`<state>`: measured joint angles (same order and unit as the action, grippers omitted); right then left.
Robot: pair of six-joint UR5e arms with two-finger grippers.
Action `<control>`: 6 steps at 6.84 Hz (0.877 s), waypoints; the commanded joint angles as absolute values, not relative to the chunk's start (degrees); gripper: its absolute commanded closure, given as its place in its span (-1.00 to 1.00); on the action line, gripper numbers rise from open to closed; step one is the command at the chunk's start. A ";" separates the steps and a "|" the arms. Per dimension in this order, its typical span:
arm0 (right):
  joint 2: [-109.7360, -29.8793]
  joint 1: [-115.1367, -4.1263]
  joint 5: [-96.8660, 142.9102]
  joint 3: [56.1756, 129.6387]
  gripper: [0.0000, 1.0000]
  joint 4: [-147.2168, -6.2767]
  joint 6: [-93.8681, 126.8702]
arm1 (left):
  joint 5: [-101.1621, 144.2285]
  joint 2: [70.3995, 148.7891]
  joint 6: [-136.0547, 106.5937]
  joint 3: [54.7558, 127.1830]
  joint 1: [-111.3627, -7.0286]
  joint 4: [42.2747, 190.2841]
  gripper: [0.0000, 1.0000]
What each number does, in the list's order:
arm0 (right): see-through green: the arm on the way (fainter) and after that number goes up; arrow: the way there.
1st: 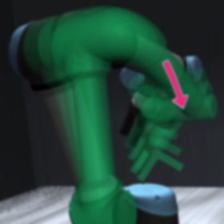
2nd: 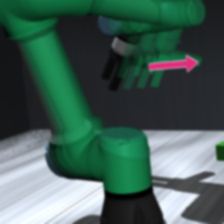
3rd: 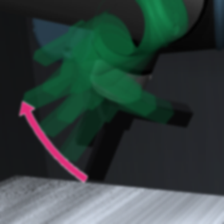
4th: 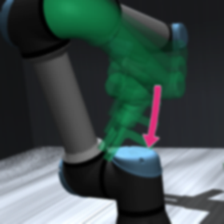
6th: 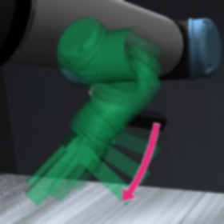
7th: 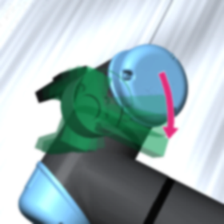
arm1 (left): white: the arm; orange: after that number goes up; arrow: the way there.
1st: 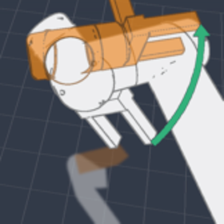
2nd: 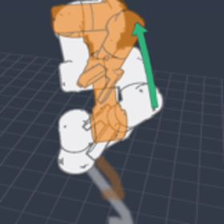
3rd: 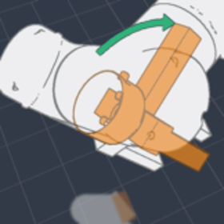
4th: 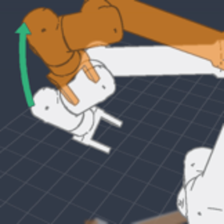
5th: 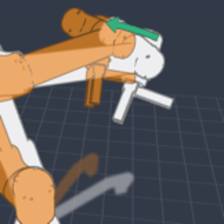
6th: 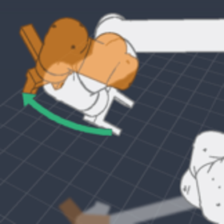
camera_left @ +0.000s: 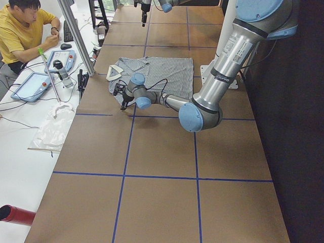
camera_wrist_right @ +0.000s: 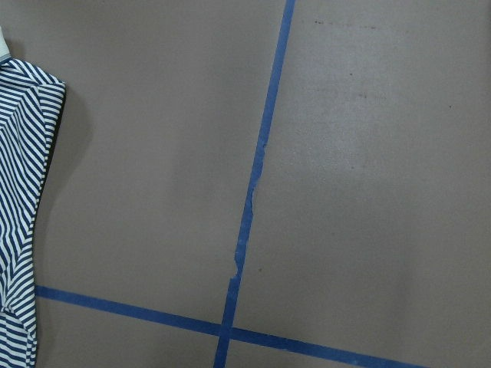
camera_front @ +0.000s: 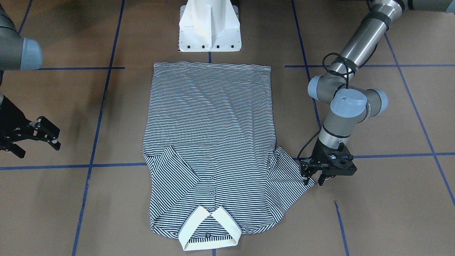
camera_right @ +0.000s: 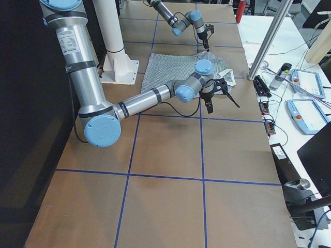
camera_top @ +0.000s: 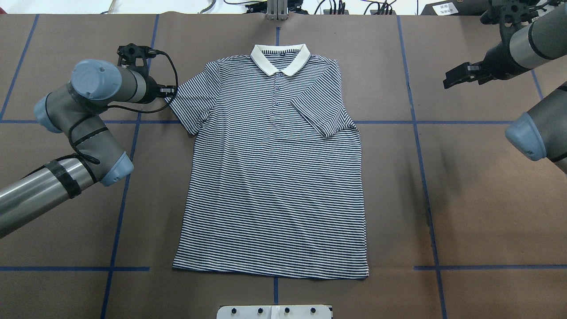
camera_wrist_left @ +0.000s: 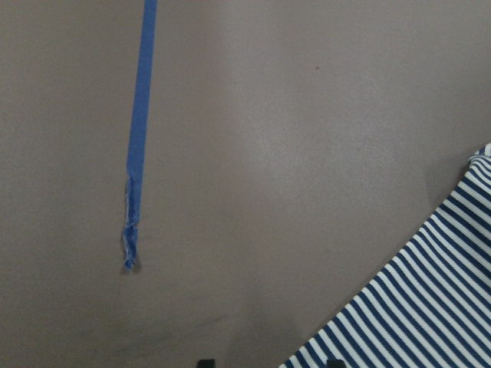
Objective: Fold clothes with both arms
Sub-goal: 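Move the left gripper to the sleeve nearest it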
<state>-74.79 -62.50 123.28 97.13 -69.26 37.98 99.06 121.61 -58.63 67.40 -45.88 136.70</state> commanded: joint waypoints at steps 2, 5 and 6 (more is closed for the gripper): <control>-74.79 -62.49 123.40 97.12 -1.00 -69.34 37.97 | 99.05 121.64 -58.71 67.41 -45.79 136.93 0.99; -74.71 -62.49 123.31 97.12 -1.00 -69.35 38.06 | 99.40 123.39 -58.97 69.42 -45.79 135.28 1.00; -74.71 -62.49 123.22 97.12 -1.00 -69.26 38.06 | 99.40 124.88 -60.45 71.78 -45.79 131.00 1.00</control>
<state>-74.72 -62.49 123.29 97.12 -69.33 38.02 99.31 123.43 -59.30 69.49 -45.79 134.59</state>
